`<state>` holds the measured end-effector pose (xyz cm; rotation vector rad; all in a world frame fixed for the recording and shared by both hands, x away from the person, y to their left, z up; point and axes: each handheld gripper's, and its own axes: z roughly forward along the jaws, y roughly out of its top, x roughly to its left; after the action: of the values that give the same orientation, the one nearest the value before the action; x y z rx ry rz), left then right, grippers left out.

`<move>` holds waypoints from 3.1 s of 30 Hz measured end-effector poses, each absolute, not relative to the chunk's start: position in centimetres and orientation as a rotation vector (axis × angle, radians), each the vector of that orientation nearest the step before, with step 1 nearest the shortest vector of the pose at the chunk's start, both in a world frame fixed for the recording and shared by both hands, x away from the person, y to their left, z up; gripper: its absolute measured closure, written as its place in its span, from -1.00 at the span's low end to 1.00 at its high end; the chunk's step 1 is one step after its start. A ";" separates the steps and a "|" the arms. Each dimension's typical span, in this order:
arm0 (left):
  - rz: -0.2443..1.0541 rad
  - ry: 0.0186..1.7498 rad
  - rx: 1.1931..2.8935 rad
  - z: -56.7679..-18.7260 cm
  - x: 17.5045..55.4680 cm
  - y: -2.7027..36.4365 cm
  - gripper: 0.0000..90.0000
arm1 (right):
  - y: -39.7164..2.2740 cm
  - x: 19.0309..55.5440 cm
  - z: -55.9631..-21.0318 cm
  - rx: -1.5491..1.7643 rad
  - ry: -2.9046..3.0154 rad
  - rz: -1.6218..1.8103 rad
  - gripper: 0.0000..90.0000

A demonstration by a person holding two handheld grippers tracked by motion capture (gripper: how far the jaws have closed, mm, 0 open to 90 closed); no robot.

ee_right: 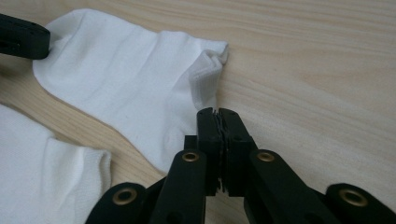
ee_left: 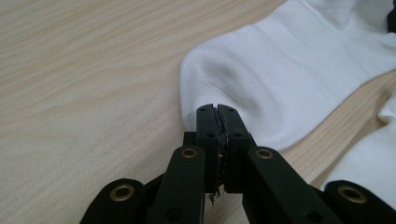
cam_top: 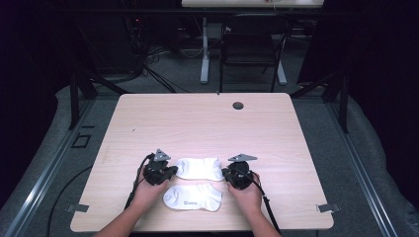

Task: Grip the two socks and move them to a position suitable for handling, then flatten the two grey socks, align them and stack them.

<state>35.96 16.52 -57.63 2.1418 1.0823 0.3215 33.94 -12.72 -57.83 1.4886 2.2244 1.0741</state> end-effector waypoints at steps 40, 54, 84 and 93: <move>0.330 1.140 2.083 -57.3 38.3 16.8 0.44 | -12.3 35.7 -55.3 1.376 2.199 1.138 0.44; 0.309 1.140 2.094 -57.7 38.5 16.8 0.76 | -11.5 36.2 -56.4 1.373 2.257 1.055 0.82; 0.266 1.074 2.015 -54.7 37.1 17.6 0.98 | -11.9 34.9 -53.8 1.331 2.249 1.159 0.93; 0.272 1.028 2.020 -53.7 36.0 17.9 0.98 | -11.8 33.9 -52.6 1.286 2.245 1.205 0.93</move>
<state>35.96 17.90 -53.66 2.0197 1.0285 0.2724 33.93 -11.77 -52.65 1.2864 2.2451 1.2051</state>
